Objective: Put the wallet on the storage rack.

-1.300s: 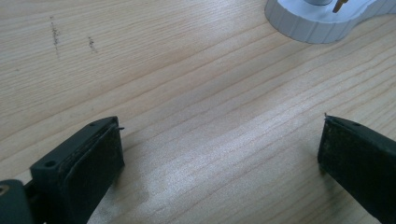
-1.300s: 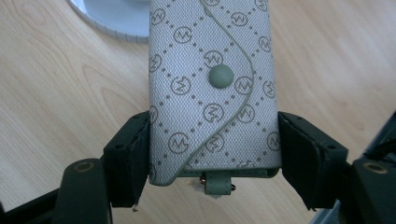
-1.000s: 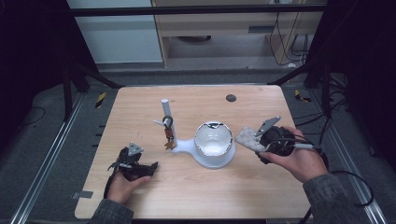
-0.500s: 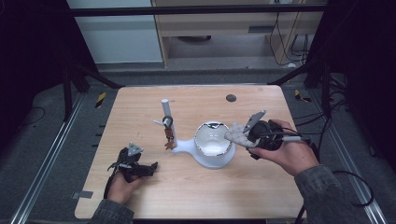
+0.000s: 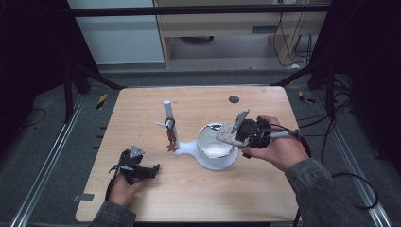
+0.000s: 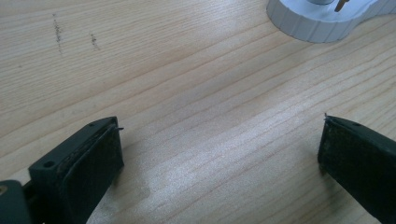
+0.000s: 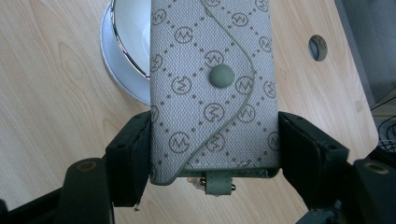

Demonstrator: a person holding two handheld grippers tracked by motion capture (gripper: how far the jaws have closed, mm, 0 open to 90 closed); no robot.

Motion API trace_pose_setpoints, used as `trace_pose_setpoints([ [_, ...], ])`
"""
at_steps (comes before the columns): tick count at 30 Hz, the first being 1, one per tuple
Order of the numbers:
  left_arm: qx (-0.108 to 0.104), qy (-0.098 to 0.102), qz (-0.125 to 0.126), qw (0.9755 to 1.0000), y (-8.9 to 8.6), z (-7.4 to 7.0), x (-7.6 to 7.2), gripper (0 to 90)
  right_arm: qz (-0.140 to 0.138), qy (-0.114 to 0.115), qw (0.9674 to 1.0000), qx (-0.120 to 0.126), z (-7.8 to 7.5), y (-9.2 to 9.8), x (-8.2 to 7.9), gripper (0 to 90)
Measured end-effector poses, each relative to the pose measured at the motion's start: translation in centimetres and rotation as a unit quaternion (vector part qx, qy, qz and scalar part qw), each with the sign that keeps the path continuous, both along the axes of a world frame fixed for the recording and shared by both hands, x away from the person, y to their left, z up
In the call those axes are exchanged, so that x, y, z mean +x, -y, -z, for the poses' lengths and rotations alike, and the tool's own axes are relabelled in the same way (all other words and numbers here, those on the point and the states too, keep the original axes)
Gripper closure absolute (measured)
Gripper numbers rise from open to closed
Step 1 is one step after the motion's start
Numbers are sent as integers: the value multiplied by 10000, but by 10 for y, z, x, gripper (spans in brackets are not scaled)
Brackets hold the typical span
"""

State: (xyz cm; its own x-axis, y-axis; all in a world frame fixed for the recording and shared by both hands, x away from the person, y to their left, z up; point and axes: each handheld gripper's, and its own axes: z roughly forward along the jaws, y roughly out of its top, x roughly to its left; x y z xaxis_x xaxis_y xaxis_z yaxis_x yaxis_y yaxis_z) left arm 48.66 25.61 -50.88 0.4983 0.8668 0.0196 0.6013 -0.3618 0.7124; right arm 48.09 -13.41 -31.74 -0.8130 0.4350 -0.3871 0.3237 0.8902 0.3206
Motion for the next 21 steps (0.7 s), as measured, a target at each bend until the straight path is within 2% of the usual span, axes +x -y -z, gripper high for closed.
trace_pose_setpoints([
  [12,-3,-7,-5,10000,0,0,0,0,-110,-63,9999,-92,2,-17,1,307],
  [21,5,-2,0,10000,0,0,0,0,-313,-107,9988,-354,4,-28,4,307],
])
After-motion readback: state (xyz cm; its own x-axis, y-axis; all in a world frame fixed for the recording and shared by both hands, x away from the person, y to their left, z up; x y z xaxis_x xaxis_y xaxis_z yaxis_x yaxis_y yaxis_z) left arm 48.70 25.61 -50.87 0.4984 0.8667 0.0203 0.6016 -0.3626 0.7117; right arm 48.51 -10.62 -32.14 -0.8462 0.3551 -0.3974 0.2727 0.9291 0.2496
